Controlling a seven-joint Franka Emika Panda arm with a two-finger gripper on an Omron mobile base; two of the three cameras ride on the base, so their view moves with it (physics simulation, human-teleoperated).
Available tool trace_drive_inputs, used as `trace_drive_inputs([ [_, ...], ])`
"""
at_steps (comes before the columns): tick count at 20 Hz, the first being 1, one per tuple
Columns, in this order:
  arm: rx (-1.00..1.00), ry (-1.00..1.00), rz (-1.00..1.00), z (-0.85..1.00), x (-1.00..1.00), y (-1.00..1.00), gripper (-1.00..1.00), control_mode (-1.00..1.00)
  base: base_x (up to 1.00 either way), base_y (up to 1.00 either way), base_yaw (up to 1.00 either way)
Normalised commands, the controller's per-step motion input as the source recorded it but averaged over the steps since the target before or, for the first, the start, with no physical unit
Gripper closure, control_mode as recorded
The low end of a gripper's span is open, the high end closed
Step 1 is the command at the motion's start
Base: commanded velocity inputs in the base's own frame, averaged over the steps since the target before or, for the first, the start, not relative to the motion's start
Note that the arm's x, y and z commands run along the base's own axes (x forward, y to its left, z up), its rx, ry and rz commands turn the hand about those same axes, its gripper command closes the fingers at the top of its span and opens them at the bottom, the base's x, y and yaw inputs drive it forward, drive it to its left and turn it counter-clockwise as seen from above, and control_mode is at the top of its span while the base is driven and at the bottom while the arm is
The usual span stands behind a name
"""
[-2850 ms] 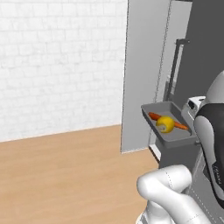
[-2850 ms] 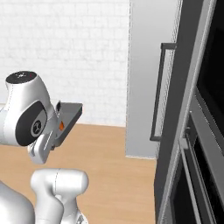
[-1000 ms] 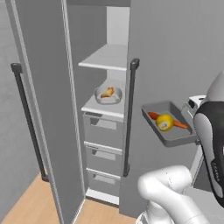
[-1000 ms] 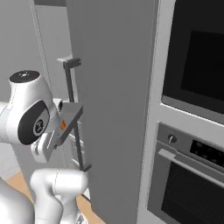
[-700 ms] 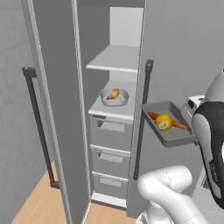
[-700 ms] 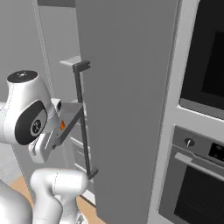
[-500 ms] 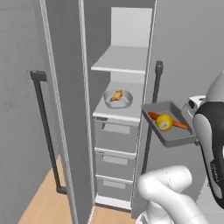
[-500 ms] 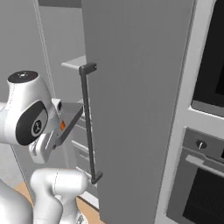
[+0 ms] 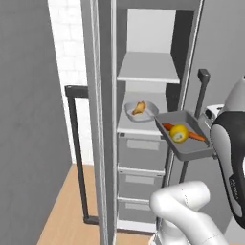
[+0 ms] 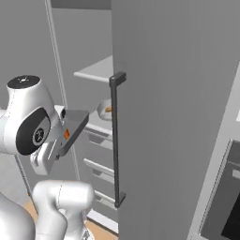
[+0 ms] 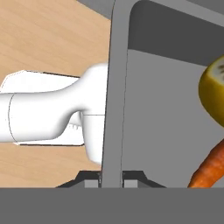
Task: Take the meat container that has the chicken drumstick and place it on the second highest rack of the freezer. Then take the vegetable container that has the carrot and lemon and place it on the highest rack of the freezer.
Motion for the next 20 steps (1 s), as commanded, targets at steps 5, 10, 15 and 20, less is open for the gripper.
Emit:
trace_drive_inputs([
  [5, 0.0, 0.0, 0.0, 0.0, 0.0, 0.0, 1.0, 1.0, 0.47, 0.26, -0.21],
  [10, 0.0, 0.0, 0.0, 0.0, 0.0, 0.0, 1.0, 1.0, 0.52, 0.12, -0.19],
  [15, 0.0, 0.0, 0.0, 0.0, 0.0, 0.0, 1.0, 1.0, 0.56, 0.13, -0.17],
  [20, 0.0, 0.0, 0.0, 0.0, 0.0, 0.0, 1.0, 1.0, 0.2, 0.37, -0.16],
])
